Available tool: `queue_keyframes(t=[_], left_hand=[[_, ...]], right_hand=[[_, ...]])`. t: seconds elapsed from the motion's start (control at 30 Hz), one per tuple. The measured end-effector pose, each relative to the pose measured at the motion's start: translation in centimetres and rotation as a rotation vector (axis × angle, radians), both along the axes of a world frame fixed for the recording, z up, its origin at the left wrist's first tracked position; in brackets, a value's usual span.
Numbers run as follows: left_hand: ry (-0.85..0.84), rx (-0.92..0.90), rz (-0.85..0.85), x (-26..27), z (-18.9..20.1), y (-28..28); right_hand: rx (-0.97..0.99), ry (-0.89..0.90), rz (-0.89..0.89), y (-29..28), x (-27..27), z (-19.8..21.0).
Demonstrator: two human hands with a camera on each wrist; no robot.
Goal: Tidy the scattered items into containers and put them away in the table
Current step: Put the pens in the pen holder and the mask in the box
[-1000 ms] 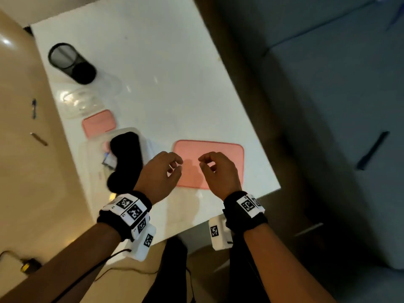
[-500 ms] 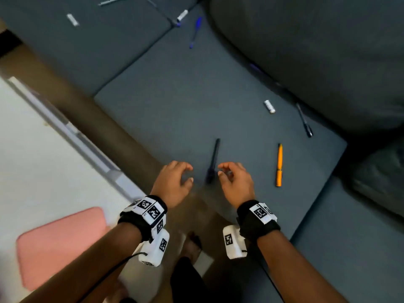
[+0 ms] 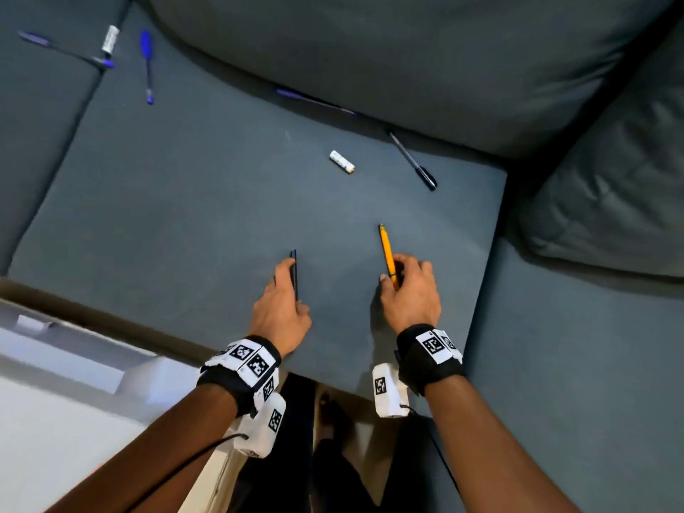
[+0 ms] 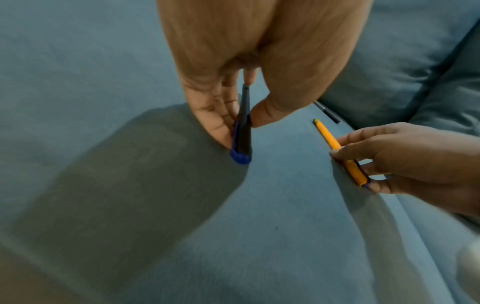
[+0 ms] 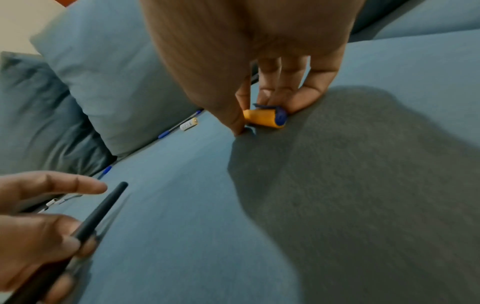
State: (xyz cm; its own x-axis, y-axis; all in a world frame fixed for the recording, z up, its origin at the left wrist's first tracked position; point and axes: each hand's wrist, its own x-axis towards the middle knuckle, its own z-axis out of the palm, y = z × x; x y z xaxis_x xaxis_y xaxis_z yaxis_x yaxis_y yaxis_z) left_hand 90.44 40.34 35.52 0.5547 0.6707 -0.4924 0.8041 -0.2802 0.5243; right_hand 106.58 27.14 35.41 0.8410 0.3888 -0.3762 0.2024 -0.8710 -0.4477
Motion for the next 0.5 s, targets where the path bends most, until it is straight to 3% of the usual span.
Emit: queue_keyframes(t=[0.07,0.17,0.33,0.43,0.5], left_hand=[[-0.088,-0.084,0.019,1.2,-0.7,0.5],[-0.212,-0.227,0.113,3.4,-2.2,1.7],[-0.415,-0.55,0.48,9.9,-2.0,3.8],[-0.448,-0.654,0.57,12.3,-1.6,5.0],[-0.464,-0.625,0.51,13.4,-1.5,5.3]], right_hand=[[0.047,0.088,-0.012,0.5,0.6,-0.3],[0.269,0.254,-0.063,2.3,0.4,-0.4],[0.562,0.436,-0.034,6.5,-0.1,1.0],[0.553,0.367,-0.033,7.6,1.6,0.7],[0.518,0.314,-0.079,7.7,3.6,0.4]])
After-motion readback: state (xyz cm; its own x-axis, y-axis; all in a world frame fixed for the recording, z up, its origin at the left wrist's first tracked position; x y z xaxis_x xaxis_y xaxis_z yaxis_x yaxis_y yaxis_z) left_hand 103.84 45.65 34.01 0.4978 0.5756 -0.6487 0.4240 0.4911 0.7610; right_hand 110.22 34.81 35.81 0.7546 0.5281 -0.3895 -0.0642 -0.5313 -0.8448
